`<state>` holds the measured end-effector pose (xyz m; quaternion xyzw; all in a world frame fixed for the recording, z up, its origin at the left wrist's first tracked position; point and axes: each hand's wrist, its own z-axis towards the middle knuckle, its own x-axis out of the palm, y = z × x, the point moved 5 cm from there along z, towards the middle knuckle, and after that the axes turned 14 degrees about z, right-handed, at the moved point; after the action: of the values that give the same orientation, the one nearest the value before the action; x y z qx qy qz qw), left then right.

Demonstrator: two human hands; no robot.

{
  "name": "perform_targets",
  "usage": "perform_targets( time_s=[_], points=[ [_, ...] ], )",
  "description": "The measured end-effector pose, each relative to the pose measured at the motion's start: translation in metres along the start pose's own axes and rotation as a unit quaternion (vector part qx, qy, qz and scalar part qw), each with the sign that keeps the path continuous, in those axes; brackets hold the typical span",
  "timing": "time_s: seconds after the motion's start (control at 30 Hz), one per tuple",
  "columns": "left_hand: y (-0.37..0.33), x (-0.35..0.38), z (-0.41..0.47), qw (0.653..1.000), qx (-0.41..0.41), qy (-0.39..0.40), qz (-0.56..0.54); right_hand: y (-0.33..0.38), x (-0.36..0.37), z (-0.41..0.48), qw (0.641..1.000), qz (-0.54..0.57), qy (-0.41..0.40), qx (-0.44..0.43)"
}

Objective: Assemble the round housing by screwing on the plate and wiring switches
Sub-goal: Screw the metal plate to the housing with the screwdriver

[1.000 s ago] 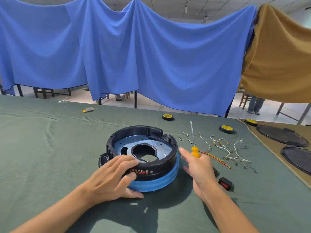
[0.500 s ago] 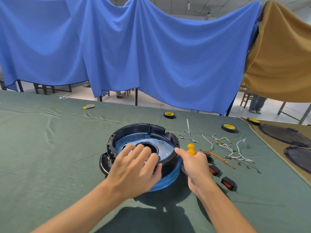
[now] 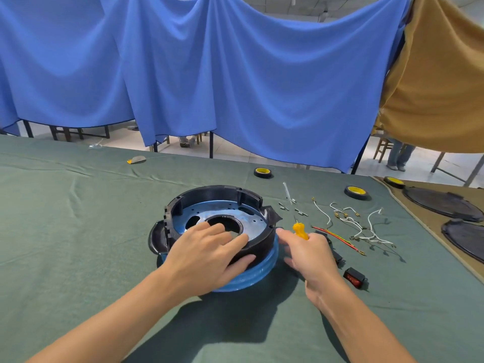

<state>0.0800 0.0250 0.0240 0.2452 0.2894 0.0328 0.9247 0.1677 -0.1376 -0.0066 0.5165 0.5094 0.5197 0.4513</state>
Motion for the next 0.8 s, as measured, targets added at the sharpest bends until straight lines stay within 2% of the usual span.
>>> perform_targets(
  time_s=[0.07,0.23,0.5,0.63,0.8],
  points=[
    [0.01,0.001,-0.003,1.0,0.01,-0.013,-0.019,0.006,-0.003,0.005,1.0,0.004,-0.02,-0.018],
    [0.023,0.004,-0.006,0.998,0.024,0.002,-0.054,0.019,-0.001,0.019,0.999,-0.003,-0.013,-0.052],
    [-0.006,-0.002,0.023,0.992,-0.03,0.124,0.003,0.013,0.008,0.057,0.995,-0.044,-0.085,-0.015],
    [-0.011,0.01,0.03,0.979,-0.058,0.196,-0.012,0.007,0.014,0.068,0.994,-0.057,-0.088,0.011],
    [-0.01,0.019,0.027,0.972,-0.047,0.229,-0.008,0.0,0.015,0.077,0.993,-0.068,-0.092,0.018]
  ],
)
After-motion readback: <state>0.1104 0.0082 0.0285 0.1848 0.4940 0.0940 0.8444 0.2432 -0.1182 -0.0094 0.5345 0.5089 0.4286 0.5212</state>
